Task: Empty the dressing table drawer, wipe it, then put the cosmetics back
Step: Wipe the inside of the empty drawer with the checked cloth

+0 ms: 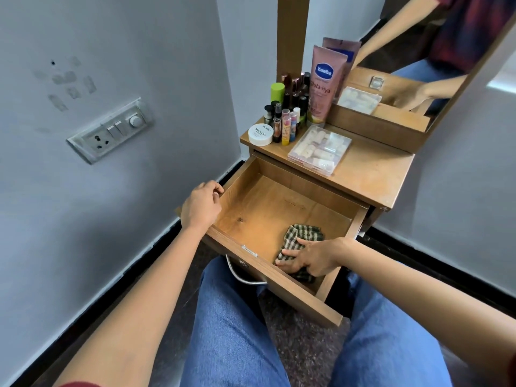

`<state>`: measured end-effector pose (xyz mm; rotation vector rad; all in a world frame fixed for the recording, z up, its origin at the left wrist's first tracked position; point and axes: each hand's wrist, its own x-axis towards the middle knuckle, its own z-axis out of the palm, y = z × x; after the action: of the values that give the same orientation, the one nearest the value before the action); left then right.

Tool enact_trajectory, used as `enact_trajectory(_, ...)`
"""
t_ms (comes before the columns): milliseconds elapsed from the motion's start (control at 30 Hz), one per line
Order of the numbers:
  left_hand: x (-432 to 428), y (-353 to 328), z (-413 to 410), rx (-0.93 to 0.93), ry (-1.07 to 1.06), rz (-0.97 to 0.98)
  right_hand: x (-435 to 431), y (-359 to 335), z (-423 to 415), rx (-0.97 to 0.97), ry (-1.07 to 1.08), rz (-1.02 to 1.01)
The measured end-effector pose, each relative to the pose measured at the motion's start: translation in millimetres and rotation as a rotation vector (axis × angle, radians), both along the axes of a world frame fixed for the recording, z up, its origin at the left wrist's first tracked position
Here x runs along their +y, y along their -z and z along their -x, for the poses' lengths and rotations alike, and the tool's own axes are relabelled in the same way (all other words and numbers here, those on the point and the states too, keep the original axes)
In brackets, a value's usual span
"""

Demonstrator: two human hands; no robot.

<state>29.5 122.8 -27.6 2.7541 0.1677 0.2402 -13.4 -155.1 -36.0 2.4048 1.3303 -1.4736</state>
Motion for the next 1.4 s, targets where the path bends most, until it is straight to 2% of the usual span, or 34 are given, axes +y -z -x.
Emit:
enact_trajectory(300, 1.0, 2.6, -0.7, -0.007, 0.0, 0.005, 64.1, 6.8, -22.2, -0.181, 0.022, -0.13)
enact_trajectory(567, 0.8, 2.6, 0.2, -0.033, 0.004, -0.005, 132.7, 6.6, -54.2, -0.317, -0.024, -0.092)
enact_trajectory(733, -1.1, -1.1, 0.5, -0.036, 0.008, -0.006, 143.9, 3.1, -61.7, -0.316, 0.033, -0.096)
enact_trajectory(867, 0.8, -1.0, 1.4, -0.033, 0.024, -0.002, 137.3, 13.1, -52.6, -0.431, 0.067, -0.128)
enact_trajectory(1067, 2.8, -1.7, 1.1, -0.025, 0.042, -0.001, 128.3, 14.6, -62.7, -0.474, 0.218, -0.056)
enact_trajectory(1233, 3.1, -1.6, 1.9, -0.027, 0.04, 0.013, 87.2, 8.7, -86.0, -0.514, 0.547, 0.044)
enact_trajectory(1400, 3.1, -2.0, 1.0, -0.004, 0.041, 0.012, 74.1, 16.2, -76.8, -0.488, 0.741, 0.095)
